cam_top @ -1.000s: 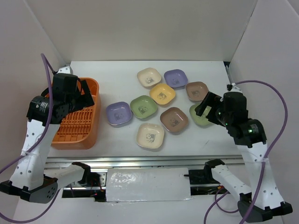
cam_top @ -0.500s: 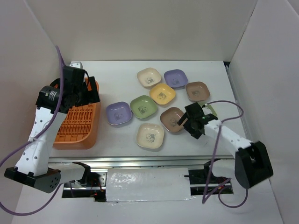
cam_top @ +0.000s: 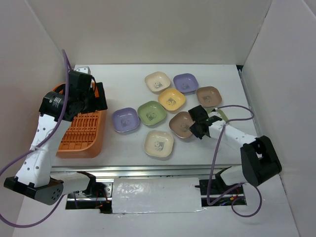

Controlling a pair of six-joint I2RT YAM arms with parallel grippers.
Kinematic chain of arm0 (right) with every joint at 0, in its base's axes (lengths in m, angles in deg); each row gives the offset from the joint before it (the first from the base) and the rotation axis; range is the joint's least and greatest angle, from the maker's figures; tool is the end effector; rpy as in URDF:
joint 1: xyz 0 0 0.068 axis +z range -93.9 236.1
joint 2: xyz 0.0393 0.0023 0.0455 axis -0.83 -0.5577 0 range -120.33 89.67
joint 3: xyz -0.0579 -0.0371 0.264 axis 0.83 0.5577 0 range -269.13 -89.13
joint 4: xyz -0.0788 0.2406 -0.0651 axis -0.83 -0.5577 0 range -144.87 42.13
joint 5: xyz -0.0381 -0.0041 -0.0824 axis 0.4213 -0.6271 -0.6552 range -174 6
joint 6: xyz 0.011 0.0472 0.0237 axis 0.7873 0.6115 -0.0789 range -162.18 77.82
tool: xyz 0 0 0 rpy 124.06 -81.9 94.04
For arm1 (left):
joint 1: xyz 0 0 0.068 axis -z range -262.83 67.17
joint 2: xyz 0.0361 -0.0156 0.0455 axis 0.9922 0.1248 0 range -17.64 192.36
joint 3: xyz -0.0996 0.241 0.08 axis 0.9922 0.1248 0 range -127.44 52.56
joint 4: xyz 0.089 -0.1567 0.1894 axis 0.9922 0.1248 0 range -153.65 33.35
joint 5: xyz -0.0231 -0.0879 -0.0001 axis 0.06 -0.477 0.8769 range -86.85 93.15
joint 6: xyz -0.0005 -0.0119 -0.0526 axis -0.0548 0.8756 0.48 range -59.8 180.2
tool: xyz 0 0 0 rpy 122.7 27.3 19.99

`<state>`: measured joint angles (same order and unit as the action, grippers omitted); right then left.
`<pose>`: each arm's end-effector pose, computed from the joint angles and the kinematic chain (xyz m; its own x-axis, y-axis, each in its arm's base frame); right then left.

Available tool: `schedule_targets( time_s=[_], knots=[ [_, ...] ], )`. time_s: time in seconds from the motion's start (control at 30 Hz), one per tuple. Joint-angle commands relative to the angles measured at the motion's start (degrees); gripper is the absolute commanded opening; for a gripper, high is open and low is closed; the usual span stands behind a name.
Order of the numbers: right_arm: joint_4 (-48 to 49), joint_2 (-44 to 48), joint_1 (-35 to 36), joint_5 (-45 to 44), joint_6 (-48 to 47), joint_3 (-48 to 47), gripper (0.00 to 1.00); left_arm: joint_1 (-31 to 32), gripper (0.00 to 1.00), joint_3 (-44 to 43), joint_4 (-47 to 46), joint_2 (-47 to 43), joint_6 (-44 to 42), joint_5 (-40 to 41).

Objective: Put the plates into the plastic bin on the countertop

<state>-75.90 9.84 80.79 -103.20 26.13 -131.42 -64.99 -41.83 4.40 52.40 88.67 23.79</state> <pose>0.2309 0.0932 0.1737 -0.5574 0.7096 -0.4310 0.6687 0.6914 0.2736 0.1999 -0.0512 0.4430 -0.5992 -0.2758 -0.7516 -0.2747 0.9526 -0.1305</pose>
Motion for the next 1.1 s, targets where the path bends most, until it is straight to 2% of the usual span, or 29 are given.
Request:
schedule_targets(
  time_s=[0.0, 0.07, 0.1, 0.27, 0.37, 0.43, 0.5, 0.6, 0.67, 0.7, 0.73, 0.77, 0.8, 0.9, 0.93, 0.97, 1.0, 1.03, 1.07],
  knots=[
    [-6.84, 4.94, 2.28, -7.59, 4.36, -5.25, 0.0, 0.35, 0.99, -0.61, -1.69, -0.27, -1.66, -2.78],
    [-12.71, 7.22, 4.48, -10.32, 4.03, -9.56, 0.0, 0.52, 0.99, -1.93, -2.22, 1.23, -2.8, -7.35],
    [-13.71, 7.5, 6.58, -12.16, 2.63, -13.05, 0.0, 0.96, 0.99, -3.24, -3.87, 3.07, -3.5, -14.16],
    [-20.39, 1.63, 14.15, -12.53, -7.9, -26.08, 0.0, 6.22, 0.99, -7.47, -7.83, 12.12, -3.77, -28.01],
    [-21.19, 0.03, 19.68, -12.71, -10.82, -32.68, 0.0, 9.48, 0.99, -9.67, -8.9, 19.23, -3.86, -29.34],
    [-16.91, 1.77, 21.45, -10.08, -12.76, -33.22, 0.0, 10.97, 0.98, -10.46, -9.08, 21.27, -4.47, -29.35],
    [-13.2, 3.36, 20.76, -4.74, -13.91, -31.99, 0.0, 12.03, 0.97, -9.94, -8.99, 23.38, -4.47, -26.19],
    [-9.76, 4.42, 19.96, -1.81, -15.58, -32.25, 0.0, 12.56, 0.92, -8.1, -8.55, 25.05, -5.0, -22.85],
    [-9.15, 4.42, 19.61, 0.65, -16.72, -32.86, 0.0, 13.0, 0.74, -7.13, -8.37, 25.67, -5.44, -21.53],
    [-9.49, 4.34, 19.61, 0.57, -16.55, -33.39, 0.0, 13.35, 0.57, -7.04, -8.37, 25.67, -5.18, -20.91],
    [-10.19, 4.33, 19.61, 0.31, -16.2, -33.48, 0.0, 13.44, 0.19, -7.12, -8.2, 25.85, -4.48, -19.08],
    [-10.37, 4.42, 19.44, 0.83, -16.02, -33.48, 0.0, 13.62, 0.07, -7.82, -8.02, 25.94, -4.13, -17.76],
    [-10.55, 4.34, 19.17, 1.62, -15.84, -33.39, 0.01, 13.62, 0.01, -8.18, -7.41, 26.02, -3.77, -15.39],
    [-8.28, 5.21, 18.03, 6.44, -15.67, -31.99, 0.04, 13.62, 0.0, -9.32, -7.93, 25.85, -2.98, -12.04],
    [-6.44, 6.0, 17.51, 8.02, -15.67, -31.64, 0.08, 13.62, 0.0, -9.41, -8.2, 25.76, -2.98, -11.25],
    [-5.2, 6.44, 16.28, 11.35, -15.84, -30.94, 0.53, 13.62, 0.0, -9.84, -8.46, 25.41, -2.89, -10.28],
    [-4.15, 7.4, 15.83, 11.9, -15.41, -30.76, 0.89, 13.18, 0.0, -10.28, -8.46, 25.15, -1.76, -7.49],
    [-4.22, 7.85, 15.4, 11.82, -15.14, -30.75, 1.0, 12.66, 0.0, -10.72, -7.68, 25.06, -0.71, -5.98],
    [-4.57, 8.11, 14.69, 11.3, -15.05, -30.75, 1.0, 11.87, 0.0, -12.21, -6.97, 24.62, 0.78, -4.05]
  ],
)
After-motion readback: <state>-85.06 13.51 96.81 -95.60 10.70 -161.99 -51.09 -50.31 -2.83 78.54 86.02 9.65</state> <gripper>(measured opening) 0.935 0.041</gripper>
